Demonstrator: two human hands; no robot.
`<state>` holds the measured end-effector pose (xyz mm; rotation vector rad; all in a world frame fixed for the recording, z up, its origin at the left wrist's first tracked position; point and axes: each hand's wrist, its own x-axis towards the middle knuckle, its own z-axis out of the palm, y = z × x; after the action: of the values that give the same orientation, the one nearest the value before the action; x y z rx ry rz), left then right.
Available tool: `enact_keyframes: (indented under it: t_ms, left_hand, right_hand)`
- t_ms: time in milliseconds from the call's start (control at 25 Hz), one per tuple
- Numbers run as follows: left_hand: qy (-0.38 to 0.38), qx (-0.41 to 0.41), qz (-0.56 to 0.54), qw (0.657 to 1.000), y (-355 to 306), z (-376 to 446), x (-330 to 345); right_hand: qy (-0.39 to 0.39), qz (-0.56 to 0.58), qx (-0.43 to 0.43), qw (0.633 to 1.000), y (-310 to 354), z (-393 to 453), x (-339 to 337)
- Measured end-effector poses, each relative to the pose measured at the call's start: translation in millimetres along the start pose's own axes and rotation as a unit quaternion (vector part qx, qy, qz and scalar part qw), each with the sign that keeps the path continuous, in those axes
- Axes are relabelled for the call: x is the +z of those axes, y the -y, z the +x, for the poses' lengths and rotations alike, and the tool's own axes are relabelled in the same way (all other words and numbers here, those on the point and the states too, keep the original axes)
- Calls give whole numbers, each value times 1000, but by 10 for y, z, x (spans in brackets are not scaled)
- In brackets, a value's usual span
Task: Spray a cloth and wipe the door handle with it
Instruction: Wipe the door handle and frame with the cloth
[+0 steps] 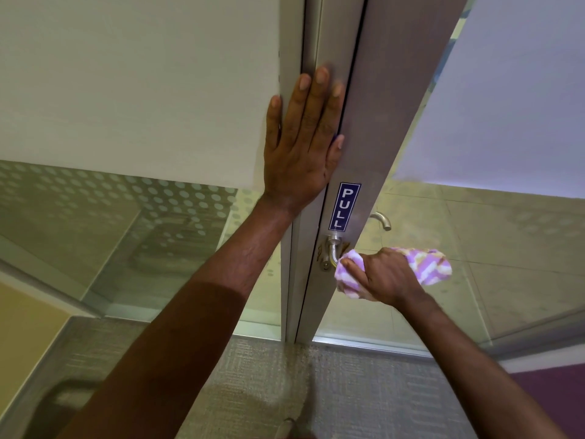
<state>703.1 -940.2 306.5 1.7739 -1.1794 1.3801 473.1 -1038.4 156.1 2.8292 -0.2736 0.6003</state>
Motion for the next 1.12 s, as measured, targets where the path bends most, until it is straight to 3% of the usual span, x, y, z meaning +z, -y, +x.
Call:
enact_keyframes:
  t_ms: [120,360,600,800,920,1040,1120]
  left_hand:
    - [0,2,0,1000,0,10,-13]
    - [8,2,-5,1000,-3,12,-23]
    - [10,1,-9,1000,3,21,-34]
    - [8,2,-8,1000,4,23,-28]
    - [7,2,-5,1000,-4,23,-28]
    - [3,0,-2,1000,-14,16,-25]
    - [0,-1,4,1000,-21,16,-24]
  right_hand:
    - [11,64,33,997,-59,-116,81]
    - [-10,22,-44,999,-206,-350,175]
    - [-43,92,79,992,-67,-129,106]
    - [-55,68,49,995,-93,-391,261]
    - [-68,116,57,989,-103,-554,351]
    - [-111,252,216,937,165,-633,371]
    - [-131,369,364,845,486,-564,306]
